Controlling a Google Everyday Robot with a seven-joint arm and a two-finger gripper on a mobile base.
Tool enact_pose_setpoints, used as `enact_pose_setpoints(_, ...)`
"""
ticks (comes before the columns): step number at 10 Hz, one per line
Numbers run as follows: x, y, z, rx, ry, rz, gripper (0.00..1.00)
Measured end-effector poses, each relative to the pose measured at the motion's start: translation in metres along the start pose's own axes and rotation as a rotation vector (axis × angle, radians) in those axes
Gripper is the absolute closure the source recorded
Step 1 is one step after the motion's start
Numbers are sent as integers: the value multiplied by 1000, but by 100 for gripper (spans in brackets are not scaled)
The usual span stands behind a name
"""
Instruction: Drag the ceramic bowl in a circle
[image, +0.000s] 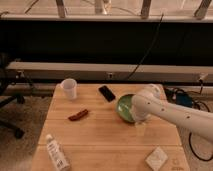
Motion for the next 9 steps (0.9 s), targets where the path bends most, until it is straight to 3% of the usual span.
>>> enact_pose_setpoints(4, 7, 3, 24, -4, -3, 7, 22)
enact_pose_setpoints(9, 9, -2, 25, -6, 0, -10, 67)
